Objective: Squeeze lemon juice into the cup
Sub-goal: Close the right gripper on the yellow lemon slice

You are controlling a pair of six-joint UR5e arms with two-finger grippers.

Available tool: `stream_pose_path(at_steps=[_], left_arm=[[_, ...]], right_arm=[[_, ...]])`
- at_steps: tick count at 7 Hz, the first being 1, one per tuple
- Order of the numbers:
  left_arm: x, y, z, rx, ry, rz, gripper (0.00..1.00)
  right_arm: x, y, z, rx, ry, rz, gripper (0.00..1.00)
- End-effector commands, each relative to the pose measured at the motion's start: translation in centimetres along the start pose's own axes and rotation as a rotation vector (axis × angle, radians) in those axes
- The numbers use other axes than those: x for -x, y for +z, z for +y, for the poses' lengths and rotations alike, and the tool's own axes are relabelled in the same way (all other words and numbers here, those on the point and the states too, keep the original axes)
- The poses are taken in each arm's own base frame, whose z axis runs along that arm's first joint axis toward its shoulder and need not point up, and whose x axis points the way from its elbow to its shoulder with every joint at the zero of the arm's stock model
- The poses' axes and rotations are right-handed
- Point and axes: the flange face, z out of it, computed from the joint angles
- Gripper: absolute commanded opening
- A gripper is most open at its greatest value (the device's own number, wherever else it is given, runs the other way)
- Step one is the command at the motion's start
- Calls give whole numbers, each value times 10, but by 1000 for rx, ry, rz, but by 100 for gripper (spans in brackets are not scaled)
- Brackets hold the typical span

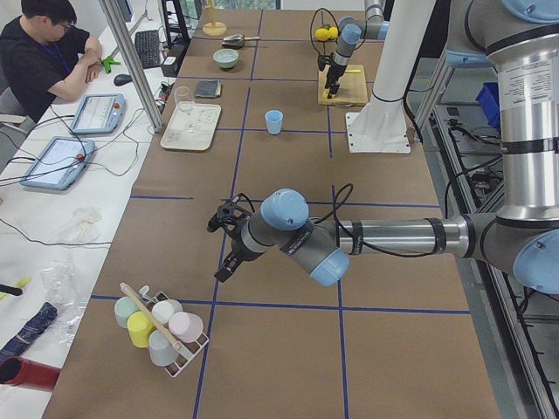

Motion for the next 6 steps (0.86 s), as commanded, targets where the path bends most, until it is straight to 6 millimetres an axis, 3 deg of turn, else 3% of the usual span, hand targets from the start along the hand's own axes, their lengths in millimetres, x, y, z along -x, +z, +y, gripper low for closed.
stream_pose_path(at_steps=[1,4,6], left_arm=[[0,0,-1,-1,1,1,100],[0,0,-1,-1,1,1,100],[-1,-1,-1,-2,2,1,100]], right_arm=[[0,0,0,-1,0,0,84],[0,0,0,-1,0,1,69],[1,-1,0,2,0,-2,66]])
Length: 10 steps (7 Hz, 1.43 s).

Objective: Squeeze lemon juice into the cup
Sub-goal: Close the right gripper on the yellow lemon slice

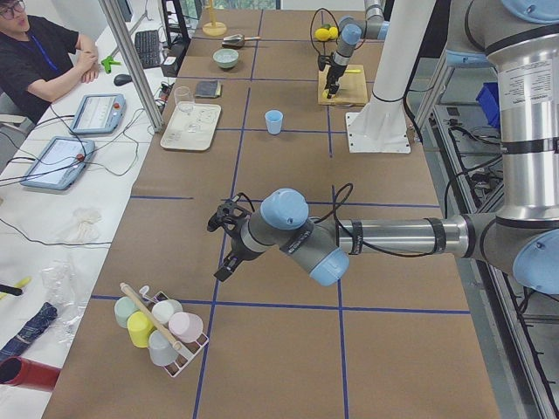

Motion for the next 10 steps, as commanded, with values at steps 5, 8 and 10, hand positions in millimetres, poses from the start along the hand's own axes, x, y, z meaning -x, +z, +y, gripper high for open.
stream_pose_path(at_steps=[5,8,10], left_arm=[[0,0,0,-1,1,0,100],[-1,-1,-1,-2,2,0,100],[-1,-1,-1,-2,2,2,100]], right_arm=[[0,-3,-2,1,4,-6,57],[1,-32,-10,-1,15,-49,57],[-10,-41,-35,15,53,-55,57]])
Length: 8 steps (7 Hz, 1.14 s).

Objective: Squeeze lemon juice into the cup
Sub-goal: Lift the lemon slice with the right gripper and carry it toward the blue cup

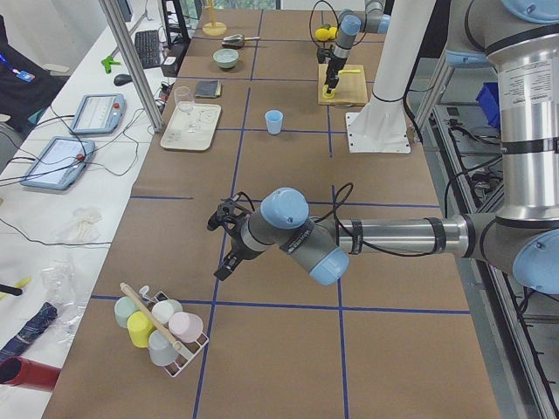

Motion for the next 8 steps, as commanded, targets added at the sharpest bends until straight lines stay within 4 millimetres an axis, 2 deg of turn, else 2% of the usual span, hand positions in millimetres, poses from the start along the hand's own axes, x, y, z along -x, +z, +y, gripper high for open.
stream_pose_path(at_steps=[1,2,3,4,6,8], left_arm=[[0,0,0,0,0,0,100],[0,-1,0,-1,-1,-1,100],[0,0,1,1,-1,0,100],[0,0,1,1,-1,2,100],[0,0,1,0,-2,1,100],[0,0,1,2,-2,2,100]], right_arm=[[-10,-8,-27,13,40,-2,57],[-18,-10,-43,30,65,18,57],[-15,-15,-56,28,74,2,57],[0,-22,-71,31,82,-9,57],[64,-55,-109,40,100,4,57],[102,-86,-138,20,123,-12,57]])
